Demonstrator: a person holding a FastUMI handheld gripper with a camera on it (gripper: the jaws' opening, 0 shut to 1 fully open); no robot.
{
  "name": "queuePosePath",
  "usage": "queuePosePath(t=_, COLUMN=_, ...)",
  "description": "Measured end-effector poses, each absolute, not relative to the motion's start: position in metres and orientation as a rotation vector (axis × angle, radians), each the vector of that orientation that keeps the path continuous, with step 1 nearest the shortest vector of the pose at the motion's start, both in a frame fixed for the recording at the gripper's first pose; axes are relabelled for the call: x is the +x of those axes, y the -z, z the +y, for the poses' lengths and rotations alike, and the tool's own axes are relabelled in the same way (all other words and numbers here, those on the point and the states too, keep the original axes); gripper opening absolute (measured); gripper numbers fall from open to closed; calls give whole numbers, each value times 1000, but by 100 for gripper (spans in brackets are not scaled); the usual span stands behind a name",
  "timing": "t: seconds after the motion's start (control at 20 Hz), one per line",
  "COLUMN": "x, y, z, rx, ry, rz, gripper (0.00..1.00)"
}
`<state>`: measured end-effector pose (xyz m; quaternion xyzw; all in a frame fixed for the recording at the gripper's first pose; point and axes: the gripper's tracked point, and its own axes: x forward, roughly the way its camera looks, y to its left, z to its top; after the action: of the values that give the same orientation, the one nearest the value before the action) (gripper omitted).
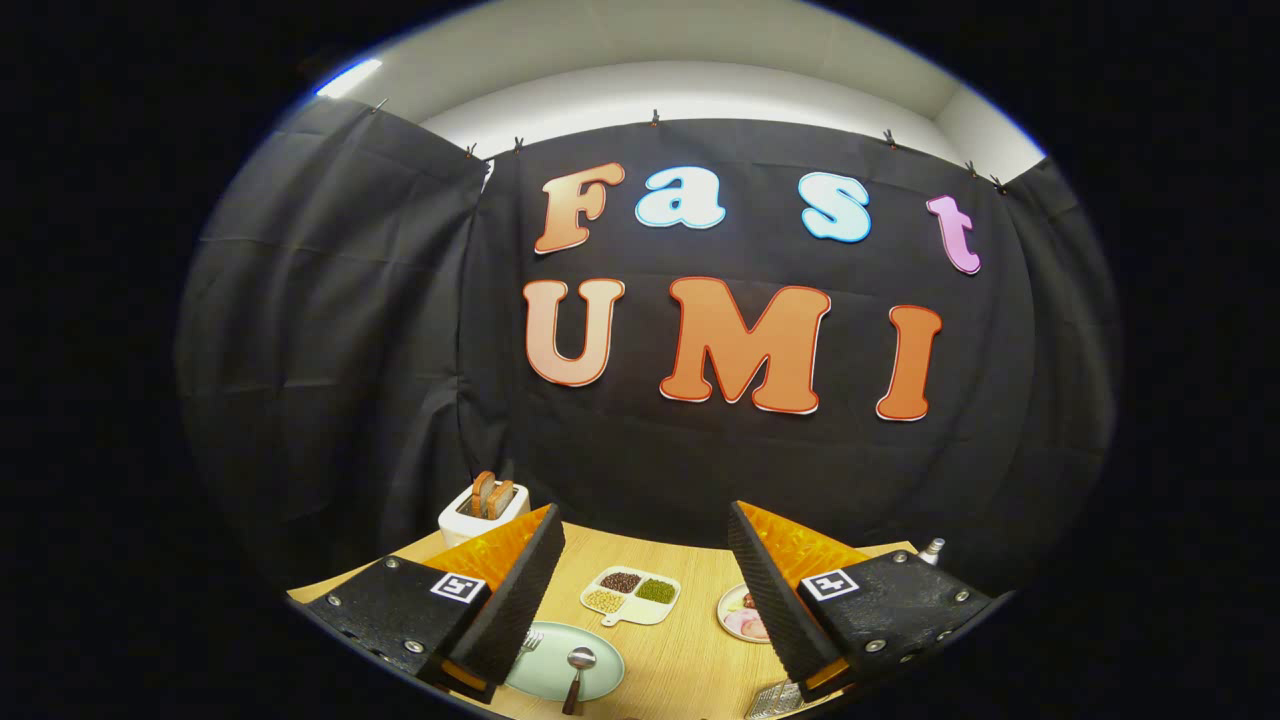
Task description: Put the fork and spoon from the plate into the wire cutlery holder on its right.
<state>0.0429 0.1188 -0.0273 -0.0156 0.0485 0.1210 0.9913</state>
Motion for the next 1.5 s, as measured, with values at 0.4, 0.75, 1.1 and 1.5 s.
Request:
queuePosePath(t=0.4, x=53, y=75, z=155, rx=-51, ry=-328, rz=284, gripper=99)
queuePosePath(t=0.75, x=48, y=166, z=176, rx=-63, ry=-381, rz=651, gripper=98)
queuePosePath(t=1.1, x=41, y=237, z=197, rx=-27, ry=-413, rz=941, gripper=95)
queuePosePath(t=1.5, x=15, y=325, z=202, rx=-121, ry=-438, rz=1314, gripper=82)
